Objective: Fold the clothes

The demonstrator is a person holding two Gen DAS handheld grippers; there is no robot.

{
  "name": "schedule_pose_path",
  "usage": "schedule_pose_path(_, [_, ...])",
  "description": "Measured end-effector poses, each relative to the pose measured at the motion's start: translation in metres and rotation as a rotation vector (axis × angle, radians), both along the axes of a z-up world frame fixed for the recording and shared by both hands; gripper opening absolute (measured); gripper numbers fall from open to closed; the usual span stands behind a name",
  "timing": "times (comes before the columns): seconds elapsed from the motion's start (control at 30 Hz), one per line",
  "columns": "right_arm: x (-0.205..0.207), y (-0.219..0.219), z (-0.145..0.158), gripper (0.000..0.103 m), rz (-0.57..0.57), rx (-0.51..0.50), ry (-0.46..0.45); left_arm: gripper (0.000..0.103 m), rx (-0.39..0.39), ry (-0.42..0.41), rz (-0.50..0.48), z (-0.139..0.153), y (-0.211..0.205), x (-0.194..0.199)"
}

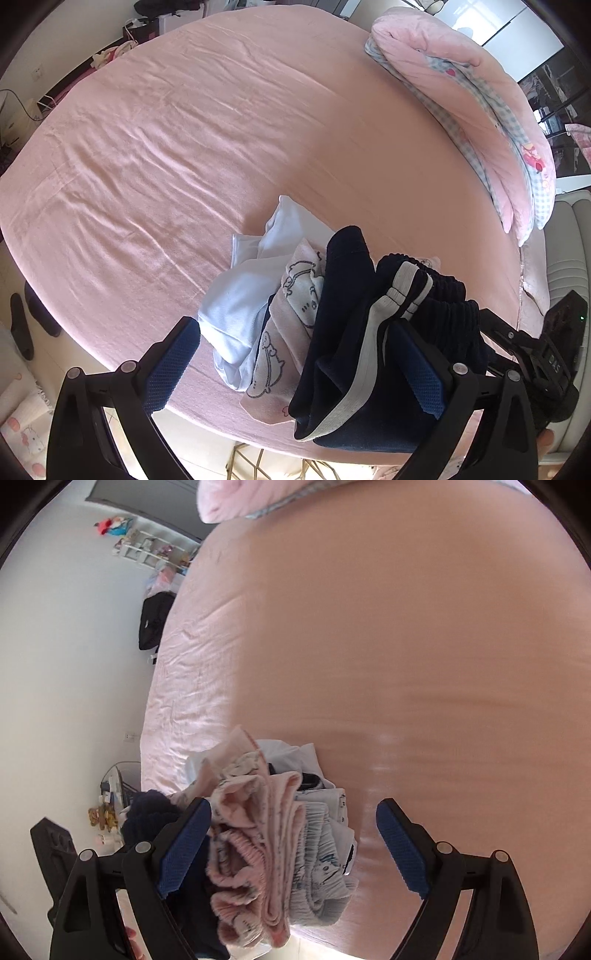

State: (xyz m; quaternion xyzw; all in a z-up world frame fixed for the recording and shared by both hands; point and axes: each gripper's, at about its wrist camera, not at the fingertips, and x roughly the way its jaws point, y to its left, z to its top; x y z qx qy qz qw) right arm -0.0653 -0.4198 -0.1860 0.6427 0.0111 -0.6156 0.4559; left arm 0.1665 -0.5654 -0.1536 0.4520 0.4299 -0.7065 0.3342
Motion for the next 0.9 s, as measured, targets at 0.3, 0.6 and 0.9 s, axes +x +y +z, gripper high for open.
schedule_pose_path(0.3, [0.045, 0.006, 0.05, 0.091, 0.133, 0.015, 0.253, 0.103, -0.009, -0.007, 0.014, 0.011, 0.001, 0.006])
schedule_pose_path(0.6, [0.088, 0.004, 0.085, 0.091, 0.238, -0.011, 0.404, 0.103, -0.073, 0.007, 0.036, 0.032, 0.005, 0.007])
schedule_pose_path(0.9, [0.107, -0.028, 0.039, 0.091, 0.337, 0.136, 0.498, 0.103, -0.054, 0.005, 0.02, 0.028, 0.021, 0.02])
